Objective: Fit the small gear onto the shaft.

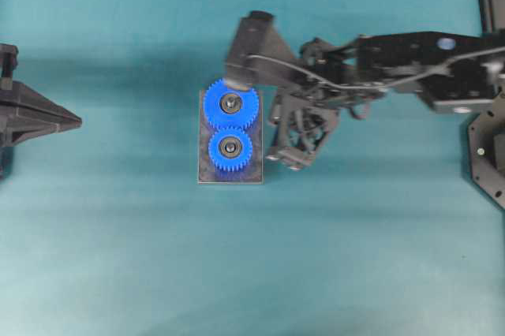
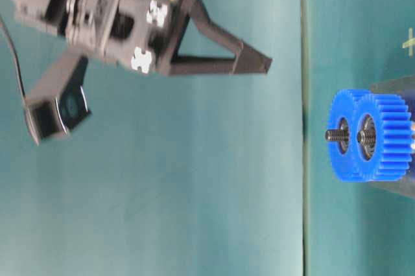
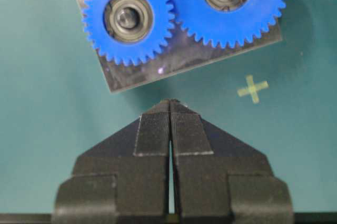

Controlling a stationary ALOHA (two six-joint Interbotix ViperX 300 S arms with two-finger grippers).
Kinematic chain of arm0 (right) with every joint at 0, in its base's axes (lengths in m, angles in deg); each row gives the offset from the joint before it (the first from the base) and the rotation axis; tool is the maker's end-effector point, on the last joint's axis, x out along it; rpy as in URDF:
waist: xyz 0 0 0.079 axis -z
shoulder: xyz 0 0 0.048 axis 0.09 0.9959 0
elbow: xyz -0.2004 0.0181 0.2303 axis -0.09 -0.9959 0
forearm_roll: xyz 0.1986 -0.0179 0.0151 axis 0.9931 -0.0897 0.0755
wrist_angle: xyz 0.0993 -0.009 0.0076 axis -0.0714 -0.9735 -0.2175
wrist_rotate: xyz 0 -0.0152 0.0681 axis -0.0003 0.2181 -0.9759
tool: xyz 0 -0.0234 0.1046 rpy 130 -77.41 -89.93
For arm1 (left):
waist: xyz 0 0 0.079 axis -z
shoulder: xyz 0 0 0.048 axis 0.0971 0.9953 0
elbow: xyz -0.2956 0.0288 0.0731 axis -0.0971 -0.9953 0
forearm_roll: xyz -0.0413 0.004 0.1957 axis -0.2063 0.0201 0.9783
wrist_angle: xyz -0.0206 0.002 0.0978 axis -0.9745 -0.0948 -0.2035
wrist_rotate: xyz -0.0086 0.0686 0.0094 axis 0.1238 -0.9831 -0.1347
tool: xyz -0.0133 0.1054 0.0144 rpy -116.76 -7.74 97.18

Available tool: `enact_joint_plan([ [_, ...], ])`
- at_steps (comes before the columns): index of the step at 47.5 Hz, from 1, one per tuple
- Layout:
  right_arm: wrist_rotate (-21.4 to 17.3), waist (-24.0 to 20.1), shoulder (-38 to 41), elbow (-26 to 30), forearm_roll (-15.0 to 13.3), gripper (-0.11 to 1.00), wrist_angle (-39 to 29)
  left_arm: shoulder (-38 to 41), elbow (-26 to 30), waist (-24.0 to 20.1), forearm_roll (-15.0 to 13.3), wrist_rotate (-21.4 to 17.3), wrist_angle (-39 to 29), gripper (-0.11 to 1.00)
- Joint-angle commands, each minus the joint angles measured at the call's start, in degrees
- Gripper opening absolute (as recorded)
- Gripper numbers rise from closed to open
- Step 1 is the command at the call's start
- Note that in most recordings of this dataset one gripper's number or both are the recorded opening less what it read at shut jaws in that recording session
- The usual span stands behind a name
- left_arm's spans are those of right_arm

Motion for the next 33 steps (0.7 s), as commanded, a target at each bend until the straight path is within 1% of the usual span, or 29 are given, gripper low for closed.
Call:
enact_joint_plan([
  [1, 0.97, -0.18, -2.29, -1.41, -0.09, -0.01, 1.49, 0.53, 1.41, -0.09, 0.18, 0.00, 0.97, 0.00],
  [9, 0.97, -0.18, -2.55, -3.52, -0.09, -0.01, 2.72, 0.44, 1.41, -0.09, 0.18, -0.09, 2.02, 0.00],
  [19, 1.05, -0.26, -2.81, -4.13, -0.09, -0.01, 5.19, 0.53, 1.32, -0.09, 0.18, -0.09, 2.11, 0.00],
  [27, 1.41, -0.62, -3.60, -4.92, -0.09, -0.01, 9.58, 0.44, 1.14, -0.09, 0.18, -0.09, 2.11, 0.00],
  [33, 3.25, -0.88, -4.83, -6.86, 0.18, -0.01, 13.45, 0.44, 1.14, -0.09, 0.18, 0.00, 2.11, 0.00],
])
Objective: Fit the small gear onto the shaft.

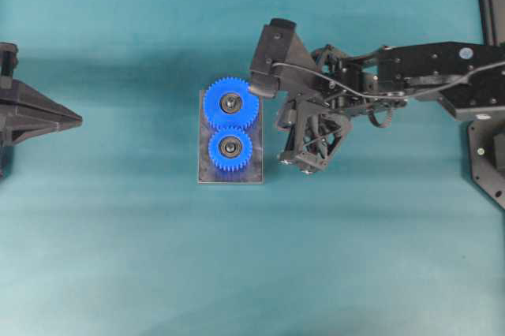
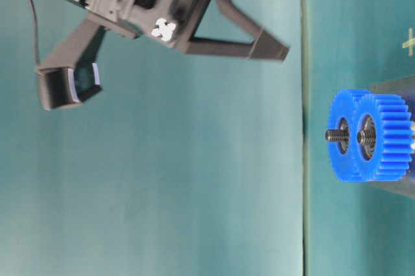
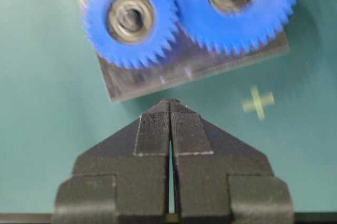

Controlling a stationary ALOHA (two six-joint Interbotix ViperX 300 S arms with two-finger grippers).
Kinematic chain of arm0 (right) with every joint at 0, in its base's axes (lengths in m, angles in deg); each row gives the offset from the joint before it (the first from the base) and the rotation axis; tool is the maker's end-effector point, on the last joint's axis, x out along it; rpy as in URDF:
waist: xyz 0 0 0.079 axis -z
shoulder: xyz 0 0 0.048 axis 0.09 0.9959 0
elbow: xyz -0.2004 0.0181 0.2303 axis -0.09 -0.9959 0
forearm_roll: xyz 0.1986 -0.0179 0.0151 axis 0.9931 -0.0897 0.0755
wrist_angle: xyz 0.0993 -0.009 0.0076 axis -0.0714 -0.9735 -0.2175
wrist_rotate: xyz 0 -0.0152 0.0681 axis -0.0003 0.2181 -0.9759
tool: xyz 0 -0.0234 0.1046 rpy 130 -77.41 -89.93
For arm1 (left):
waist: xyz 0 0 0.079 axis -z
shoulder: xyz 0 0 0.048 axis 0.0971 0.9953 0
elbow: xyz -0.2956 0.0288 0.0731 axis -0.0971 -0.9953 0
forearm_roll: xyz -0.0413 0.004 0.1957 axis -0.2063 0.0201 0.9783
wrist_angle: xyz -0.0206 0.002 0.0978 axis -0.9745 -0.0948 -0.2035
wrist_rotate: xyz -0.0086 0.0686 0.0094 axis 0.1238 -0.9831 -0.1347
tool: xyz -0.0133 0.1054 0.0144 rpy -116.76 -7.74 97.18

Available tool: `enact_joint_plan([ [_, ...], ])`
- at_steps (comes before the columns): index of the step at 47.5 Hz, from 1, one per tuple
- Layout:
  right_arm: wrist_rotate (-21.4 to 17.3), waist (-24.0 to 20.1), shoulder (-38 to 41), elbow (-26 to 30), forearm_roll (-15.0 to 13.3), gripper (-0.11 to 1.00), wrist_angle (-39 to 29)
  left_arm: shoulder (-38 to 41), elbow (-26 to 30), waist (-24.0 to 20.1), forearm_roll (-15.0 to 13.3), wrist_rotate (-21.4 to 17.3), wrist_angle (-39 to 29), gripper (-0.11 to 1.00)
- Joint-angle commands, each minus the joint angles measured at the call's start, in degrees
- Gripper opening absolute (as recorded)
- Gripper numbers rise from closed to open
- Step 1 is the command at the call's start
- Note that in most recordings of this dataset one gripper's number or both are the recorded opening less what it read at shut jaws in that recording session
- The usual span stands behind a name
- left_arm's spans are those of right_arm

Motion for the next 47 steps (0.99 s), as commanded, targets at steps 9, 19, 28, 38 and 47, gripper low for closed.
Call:
enact_joint_plan([
  [9, 1.58, -0.35, -4.13, -3.25, 0.18, -0.01, 6.50, 0.26, 0.97, 0.00, 0.09, 0.00, 0.53, 0.00],
  [19, 1.76, -0.44, -5.62, -6.68, 0.26, -0.01, 12.39, 0.35, 0.88, -0.09, 0.09, -0.09, 0.53, 0.00],
  [28, 1.76, -0.97, -5.62, -8.53, 0.18, 0.02, 15.03, 0.35, 0.79, -0.09, 0.09, -0.09, 0.53, 0.00],
  [38, 1.67, -0.88, -5.36, -9.49, 0.18, 0.16, 14.94, 0.44, 0.79, -0.09, 0.09, -0.09, 0.53, 0.00],
  [47, 1.67, -0.88, -5.27, -10.02, 0.18, 0.27, 14.94, 0.44, 0.88, -0.09, 0.18, -0.09, 0.53, 0.00],
])
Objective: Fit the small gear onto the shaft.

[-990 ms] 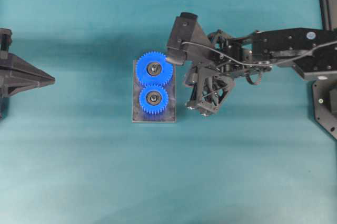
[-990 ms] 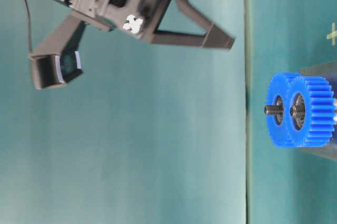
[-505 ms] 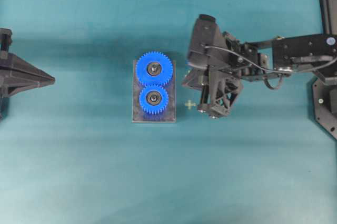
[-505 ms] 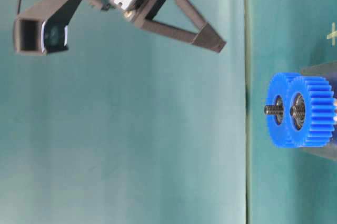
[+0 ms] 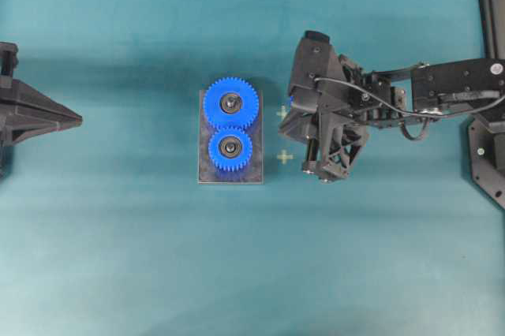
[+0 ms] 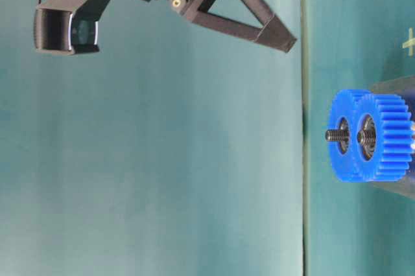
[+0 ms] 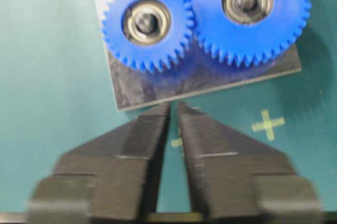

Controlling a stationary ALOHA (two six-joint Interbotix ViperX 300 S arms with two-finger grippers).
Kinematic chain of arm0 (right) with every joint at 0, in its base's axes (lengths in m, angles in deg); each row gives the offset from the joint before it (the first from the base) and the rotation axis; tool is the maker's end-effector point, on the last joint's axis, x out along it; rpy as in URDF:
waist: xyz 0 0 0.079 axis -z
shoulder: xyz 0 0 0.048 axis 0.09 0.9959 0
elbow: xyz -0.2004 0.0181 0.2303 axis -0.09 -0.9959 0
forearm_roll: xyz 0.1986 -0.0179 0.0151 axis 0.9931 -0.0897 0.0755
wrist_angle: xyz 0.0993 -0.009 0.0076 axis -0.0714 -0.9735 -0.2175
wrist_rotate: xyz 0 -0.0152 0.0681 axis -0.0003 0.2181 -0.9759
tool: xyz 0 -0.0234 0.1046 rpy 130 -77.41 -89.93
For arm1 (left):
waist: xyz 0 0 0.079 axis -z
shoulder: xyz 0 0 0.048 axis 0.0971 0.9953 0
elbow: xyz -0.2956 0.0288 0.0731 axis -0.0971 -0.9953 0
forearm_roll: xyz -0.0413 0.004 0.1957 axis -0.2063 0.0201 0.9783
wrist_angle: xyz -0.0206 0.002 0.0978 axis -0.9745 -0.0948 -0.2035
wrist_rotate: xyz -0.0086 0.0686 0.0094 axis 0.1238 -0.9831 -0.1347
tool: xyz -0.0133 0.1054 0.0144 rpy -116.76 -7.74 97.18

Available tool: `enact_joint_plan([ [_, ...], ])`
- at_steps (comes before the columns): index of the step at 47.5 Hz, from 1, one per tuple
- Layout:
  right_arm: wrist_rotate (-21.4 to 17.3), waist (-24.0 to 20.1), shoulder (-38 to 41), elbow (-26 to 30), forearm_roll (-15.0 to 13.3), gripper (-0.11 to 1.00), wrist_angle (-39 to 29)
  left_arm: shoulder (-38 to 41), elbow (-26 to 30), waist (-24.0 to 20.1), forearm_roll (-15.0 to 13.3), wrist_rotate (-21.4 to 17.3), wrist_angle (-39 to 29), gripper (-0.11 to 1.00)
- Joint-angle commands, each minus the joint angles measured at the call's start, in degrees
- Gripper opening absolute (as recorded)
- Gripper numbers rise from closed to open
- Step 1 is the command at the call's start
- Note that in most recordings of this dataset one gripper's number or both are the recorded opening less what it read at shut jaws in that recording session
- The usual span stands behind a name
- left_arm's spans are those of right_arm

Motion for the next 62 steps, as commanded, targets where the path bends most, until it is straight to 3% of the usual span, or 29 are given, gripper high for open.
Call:
enact_joint_plan([
  [1, 0.62, -0.09, -0.88, 0.35, 0.00, 0.28, 0.44, 0.44, 0.70, -0.09, 0.09, -0.09, 0.44, 0.00],
  [19, 0.44, -0.09, -0.88, 0.35, 0.00, 0.40, 0.35, 0.44, 0.53, -0.18, 0.09, -0.09, 0.62, 0.00],
  [62, 0.53, -0.09, -0.97, 0.44, 0.00, 0.41, 1.85, 0.35, -0.35, -0.09, 0.09, 0.00, 2.72, 0.00],
])
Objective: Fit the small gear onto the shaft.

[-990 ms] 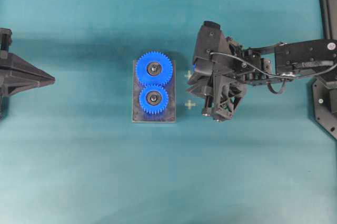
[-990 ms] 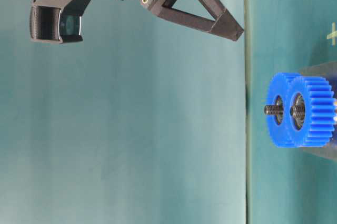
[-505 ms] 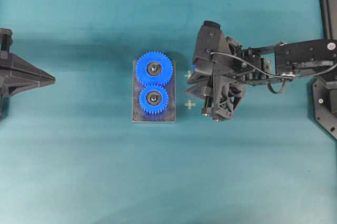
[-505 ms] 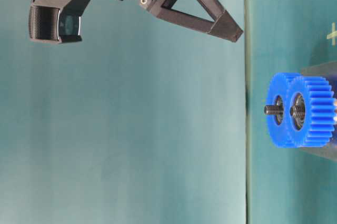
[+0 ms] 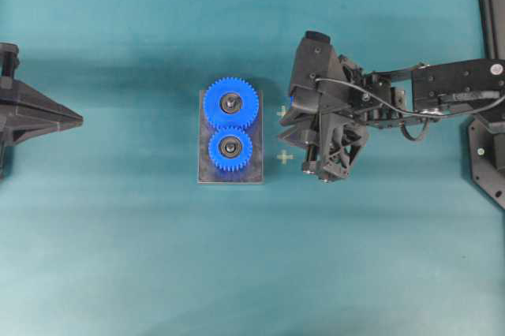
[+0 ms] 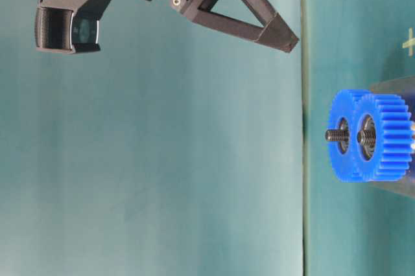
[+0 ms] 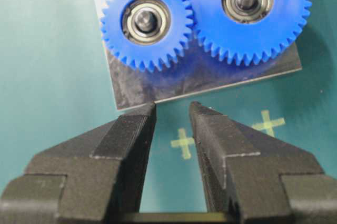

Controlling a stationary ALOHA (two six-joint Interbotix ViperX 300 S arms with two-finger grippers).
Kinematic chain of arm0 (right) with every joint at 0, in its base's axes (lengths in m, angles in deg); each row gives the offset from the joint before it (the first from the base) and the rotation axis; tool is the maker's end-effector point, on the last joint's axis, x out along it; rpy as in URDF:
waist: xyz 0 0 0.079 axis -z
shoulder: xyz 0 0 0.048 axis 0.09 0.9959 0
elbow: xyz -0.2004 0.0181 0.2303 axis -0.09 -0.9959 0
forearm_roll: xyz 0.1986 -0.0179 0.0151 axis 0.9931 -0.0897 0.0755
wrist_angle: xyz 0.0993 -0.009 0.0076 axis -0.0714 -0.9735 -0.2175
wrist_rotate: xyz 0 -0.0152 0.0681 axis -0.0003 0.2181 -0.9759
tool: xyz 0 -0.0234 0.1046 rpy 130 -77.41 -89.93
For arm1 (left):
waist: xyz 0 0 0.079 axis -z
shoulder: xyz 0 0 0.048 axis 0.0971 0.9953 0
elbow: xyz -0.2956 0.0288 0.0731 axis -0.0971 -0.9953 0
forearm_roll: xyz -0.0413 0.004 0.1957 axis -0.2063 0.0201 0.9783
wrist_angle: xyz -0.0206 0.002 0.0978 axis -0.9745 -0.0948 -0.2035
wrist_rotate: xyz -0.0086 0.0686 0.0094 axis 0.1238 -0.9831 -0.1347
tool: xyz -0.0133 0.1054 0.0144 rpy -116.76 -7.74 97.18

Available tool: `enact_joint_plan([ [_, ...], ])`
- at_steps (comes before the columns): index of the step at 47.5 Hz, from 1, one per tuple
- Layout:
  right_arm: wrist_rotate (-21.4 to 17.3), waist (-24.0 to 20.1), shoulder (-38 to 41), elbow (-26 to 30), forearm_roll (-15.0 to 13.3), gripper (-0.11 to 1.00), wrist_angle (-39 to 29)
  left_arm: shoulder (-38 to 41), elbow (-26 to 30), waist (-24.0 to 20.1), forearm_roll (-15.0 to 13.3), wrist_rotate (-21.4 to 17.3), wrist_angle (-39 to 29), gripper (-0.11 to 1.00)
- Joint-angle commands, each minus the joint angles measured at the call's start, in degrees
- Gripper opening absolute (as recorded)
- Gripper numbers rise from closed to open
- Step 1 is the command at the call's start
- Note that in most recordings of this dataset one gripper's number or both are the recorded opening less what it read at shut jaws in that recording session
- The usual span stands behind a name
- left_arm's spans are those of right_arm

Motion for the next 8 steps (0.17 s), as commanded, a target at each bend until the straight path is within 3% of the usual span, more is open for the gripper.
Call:
enact_joint_plan([
  [1, 0.53, -0.09, -0.97, 0.44, 0.00, 0.40, 0.88, 0.35, 0.70, -0.09, 0.09, 0.00, 0.53, 0.00],
  [8, 0.26, -0.09, -0.79, 0.09, 0.26, 0.41, 1.32, 0.26, 0.53, 0.00, 0.09, 0.18, 0.62, 0.00],
])
